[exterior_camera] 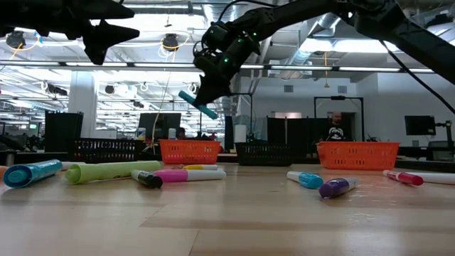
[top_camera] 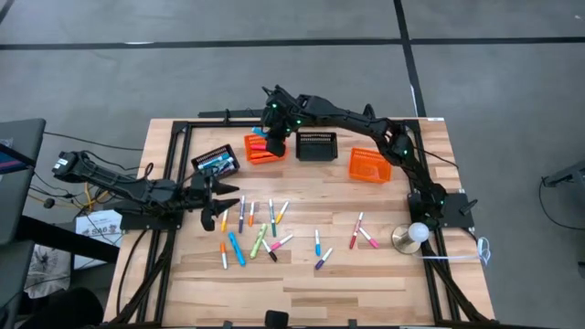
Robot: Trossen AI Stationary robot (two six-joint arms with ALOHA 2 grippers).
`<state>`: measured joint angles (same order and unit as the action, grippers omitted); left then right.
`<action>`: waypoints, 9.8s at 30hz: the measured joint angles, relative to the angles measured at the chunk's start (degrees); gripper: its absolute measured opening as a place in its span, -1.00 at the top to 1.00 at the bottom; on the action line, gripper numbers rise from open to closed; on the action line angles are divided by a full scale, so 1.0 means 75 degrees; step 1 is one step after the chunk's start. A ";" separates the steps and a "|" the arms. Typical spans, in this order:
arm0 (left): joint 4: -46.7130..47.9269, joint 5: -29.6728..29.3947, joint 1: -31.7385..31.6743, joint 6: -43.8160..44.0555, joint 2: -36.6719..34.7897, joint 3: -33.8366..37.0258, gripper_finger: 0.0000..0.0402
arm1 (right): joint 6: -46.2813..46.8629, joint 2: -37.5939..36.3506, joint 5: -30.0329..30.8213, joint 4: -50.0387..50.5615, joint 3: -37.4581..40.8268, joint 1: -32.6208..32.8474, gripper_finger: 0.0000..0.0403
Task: Pick & Place Markers
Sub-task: Put the top large light blue highlighter pen into the left orange bin, then put the large light green highlighter pen into the left orange bin
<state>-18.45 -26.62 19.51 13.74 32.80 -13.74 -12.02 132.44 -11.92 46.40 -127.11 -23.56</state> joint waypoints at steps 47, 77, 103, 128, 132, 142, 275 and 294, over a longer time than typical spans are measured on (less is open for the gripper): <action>-0.3136 0.2149 -0.5117 0.0402 0.2685 -0.0765 -0.21 | 0.0549 -0.0513 -0.2366 -0.0543 -0.1042 0.0563 0.78; -0.3246 0.2513 -0.5122 0.0143 0.2745 -0.0947 0.69 | 0.0475 -0.0501 -0.2648 -0.0244 -0.1043 0.0518 0.47; 0.2520 0.2997 -0.6096 -0.1402 0.4699 -0.4176 0.69 | -0.1359 -0.0550 -0.5023 0.2575 -0.1043 -0.1963 0.38; 0.4386 0.4538 -0.7348 -0.2263 0.7432 -0.5955 0.69 | -0.0861 -0.0917 -0.3131 0.0257 -0.1010 -0.3100 0.38; 0.4669 0.4526 -0.7382 -0.2460 0.7632 -0.6213 0.69 | -0.0854 -0.1046 -0.2456 0.0056 -0.1008 -0.3051 0.38; 0.4967 0.4529 -0.7373 -0.2973 0.7702 -0.6473 0.69 | -0.0698 -0.1595 -0.1971 0.0302 -0.1008 -0.2991 0.38; 0.7060 0.2640 -0.0418 0.6829 0.7344 -0.6898 0.13 | 0.1343 -0.7396 0.0184 -0.4173 0.7766 -0.1660 0.38; 0.6903 0.2084 0.0746 0.9466 0.7342 -0.5916 0.13 | 0.1341 -0.7396 0.0181 -0.3870 0.7766 -0.1660 0.38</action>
<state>33.32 -10.98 25.10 84.73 87.86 -58.11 -1.96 76.97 -10.57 17.37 -68.86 -36.01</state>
